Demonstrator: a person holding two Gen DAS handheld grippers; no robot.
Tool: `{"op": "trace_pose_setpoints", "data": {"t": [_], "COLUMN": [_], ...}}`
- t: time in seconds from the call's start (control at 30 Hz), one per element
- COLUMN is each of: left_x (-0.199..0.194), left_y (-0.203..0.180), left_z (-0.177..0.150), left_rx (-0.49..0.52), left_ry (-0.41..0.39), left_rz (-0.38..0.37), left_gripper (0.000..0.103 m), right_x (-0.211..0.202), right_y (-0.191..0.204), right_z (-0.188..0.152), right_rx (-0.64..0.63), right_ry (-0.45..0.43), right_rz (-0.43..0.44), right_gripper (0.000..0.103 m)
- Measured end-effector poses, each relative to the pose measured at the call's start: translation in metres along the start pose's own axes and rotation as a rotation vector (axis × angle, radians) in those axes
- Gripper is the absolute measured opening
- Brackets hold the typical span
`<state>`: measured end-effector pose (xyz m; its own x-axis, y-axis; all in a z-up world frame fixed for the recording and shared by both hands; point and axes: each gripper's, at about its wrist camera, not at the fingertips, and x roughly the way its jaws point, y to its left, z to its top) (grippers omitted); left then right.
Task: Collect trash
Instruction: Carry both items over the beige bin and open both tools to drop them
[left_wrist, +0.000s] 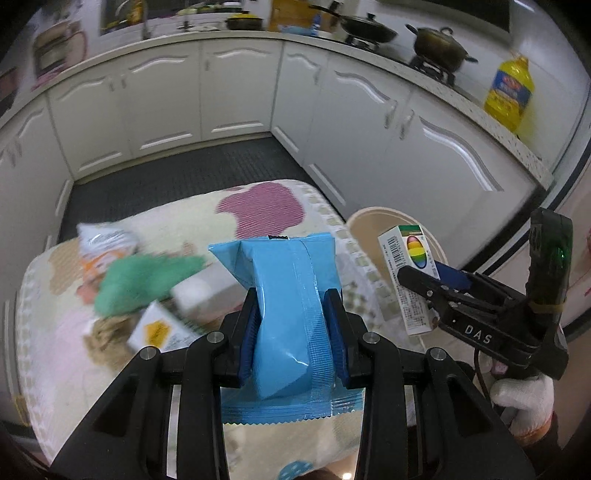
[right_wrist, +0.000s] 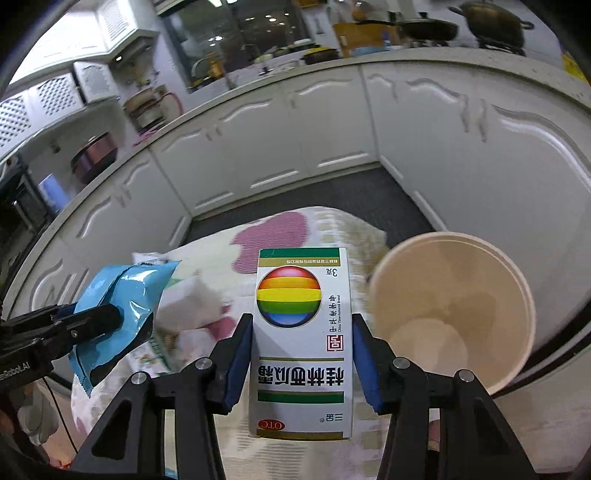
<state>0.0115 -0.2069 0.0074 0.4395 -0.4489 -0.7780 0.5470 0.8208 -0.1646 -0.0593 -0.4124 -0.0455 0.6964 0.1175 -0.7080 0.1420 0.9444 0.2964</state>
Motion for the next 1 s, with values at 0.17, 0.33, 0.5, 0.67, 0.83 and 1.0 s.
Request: {"op": "trace_pose_setpoints", "data": {"t": [0.17, 0.33, 0.5, 0.67, 0.83, 1.0], "left_x": [0.025, 0.044, 0.063, 0.085, 0.111, 0.137], "left_y": [-0.031, -0.058, -0.08, -0.098, -0.115, -0.13], "left_z": [0.015, 0.022, 0.027, 0.033, 0.04, 0.043], "left_rx": [0.04, 0.094, 0.13, 0.146, 0.146, 0.138], "left_ry": [0.017, 0.032, 0.051, 0.07, 0.099, 0.134], "left_rz": [0.005, 0.052, 0.075, 0.07, 0.038, 0.001], "left_gripper": [0.032, 0.032, 0.032, 0.032, 0.032, 0.033], "right_x": [0.005, 0.014, 0.027, 0.038, 0.052, 0.07], "right_y": [-0.032, -0.061, -0.086, -0.114, -0.143, -0.166], "right_z": [0.0, -0.001, -0.002, -0.002, -0.005, -0.014], "right_rx": [0.039, 0.082, 0.1, 0.137, 0.178, 0.22], "right_ry": [0.014, 0.031, 0.059, 0.072, 0.097, 0.138], "right_rz": [-0.038, -0.057, -0.077, -0.102, -0.129, -0.153], "right_gripper": [0.049, 0.049, 0.049, 0.049, 0.049, 0.049]}}
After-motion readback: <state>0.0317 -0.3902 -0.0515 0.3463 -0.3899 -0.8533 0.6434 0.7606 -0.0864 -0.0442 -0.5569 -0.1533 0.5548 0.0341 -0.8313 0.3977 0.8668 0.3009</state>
